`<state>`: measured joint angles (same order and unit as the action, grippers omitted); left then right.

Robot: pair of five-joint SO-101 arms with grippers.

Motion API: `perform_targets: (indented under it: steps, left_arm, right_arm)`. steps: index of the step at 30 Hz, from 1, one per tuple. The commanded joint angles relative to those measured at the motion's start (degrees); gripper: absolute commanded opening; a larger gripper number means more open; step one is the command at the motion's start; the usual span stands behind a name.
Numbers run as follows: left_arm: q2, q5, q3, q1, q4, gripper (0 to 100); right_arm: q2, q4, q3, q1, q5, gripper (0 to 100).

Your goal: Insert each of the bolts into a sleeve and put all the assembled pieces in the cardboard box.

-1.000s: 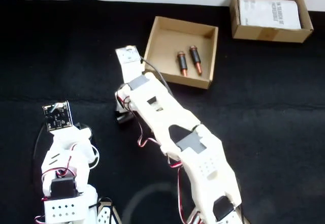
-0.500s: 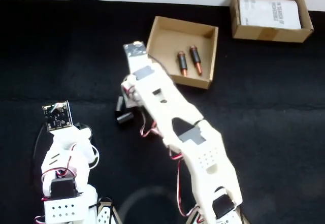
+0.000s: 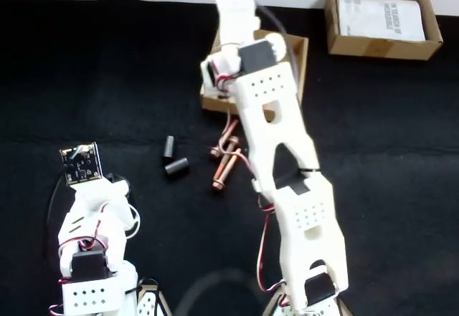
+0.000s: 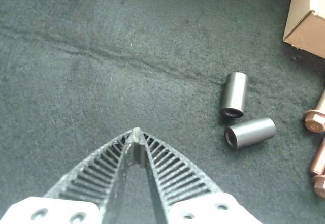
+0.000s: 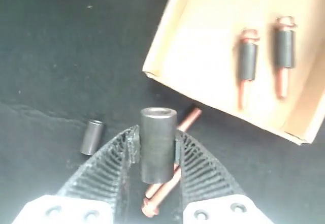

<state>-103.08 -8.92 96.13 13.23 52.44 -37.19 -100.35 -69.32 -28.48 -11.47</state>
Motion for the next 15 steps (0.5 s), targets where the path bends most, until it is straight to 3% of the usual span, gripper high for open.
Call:
perform_targets:
  steps: [1, 8, 15]
  left_arm:
    - [-0.3, 0.4, 1.0, 0.6, -0.2, 1]
    - [-0.2, 0.4, 1.0, 0.6, 0.1, 1]
    - [-0.2, 0.4, 1.0, 0.4, 0.4, 1]
  right_arm:
    - [12.8, -0.7, 4.1, 1.5, 0.6, 0.7]
    - [37.2, -0.7, 29.8, 1.9, 0.7, 0.7]
    - [60.1, -0.5, 55.3, 8.4, 5.5, 0.7]
